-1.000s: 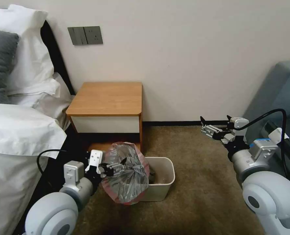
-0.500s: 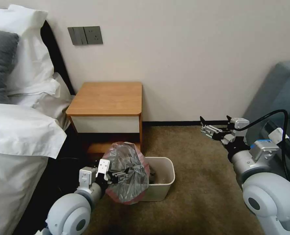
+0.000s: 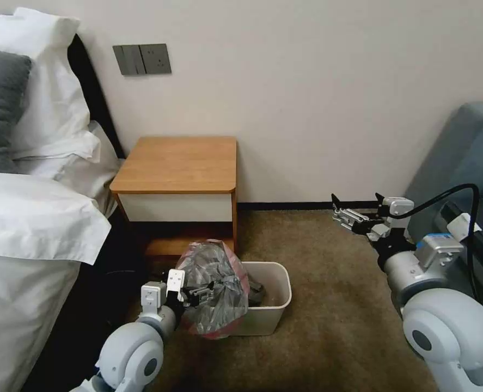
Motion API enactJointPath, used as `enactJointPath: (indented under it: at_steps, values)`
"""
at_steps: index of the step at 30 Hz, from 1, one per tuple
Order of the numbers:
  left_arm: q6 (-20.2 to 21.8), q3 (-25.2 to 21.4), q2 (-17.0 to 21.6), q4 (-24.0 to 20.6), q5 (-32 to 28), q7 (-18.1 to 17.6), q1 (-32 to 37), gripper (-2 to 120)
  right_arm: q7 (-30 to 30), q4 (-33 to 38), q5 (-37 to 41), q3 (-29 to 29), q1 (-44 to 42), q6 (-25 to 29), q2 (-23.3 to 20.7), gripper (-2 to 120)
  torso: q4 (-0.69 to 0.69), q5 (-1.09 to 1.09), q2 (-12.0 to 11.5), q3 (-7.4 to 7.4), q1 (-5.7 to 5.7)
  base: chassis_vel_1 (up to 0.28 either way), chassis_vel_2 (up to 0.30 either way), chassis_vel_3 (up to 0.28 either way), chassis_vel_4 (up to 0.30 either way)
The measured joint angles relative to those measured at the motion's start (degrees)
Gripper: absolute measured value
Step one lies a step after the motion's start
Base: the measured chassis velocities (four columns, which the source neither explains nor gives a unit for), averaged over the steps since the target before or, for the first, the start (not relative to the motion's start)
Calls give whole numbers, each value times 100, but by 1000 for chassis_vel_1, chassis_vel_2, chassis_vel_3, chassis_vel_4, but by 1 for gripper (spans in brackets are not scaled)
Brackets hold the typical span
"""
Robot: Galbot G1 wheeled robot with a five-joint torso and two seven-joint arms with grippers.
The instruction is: Pick up the garbage bag from the table and place it over the trash can.
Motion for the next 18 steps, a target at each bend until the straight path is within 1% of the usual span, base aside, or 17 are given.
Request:
enactJointPath:
  at_steps: [2, 3, 7, 18]
  values:
    - [-4, 51, -74, 122, 0, -85, -54, 98, -1, 0, 0, -3, -8, 9, 17, 100, 0, 0, 0, 0, 0, 0, 0, 0, 0]
    - [-4, 51, -74, 122, 0, -85, -54, 98, -1, 0, 0, -3, -8, 9, 17, 100, 0, 0, 0, 0, 0, 0, 0, 0, 0]
    - [4, 99, -159, 269, -9, -266, -103, 97, -2, 0, -1, -14, -21, 12, 35, 100, 0, 0, 0, 0, 0, 0, 0, 0, 0]
    - [-48, 171, -265, 568, -37, -350, -214, 96, -13, 0, -18, -62, -53, 42, 101, 100, 0, 0, 0, 0, 0, 0, 0, 0, 0]
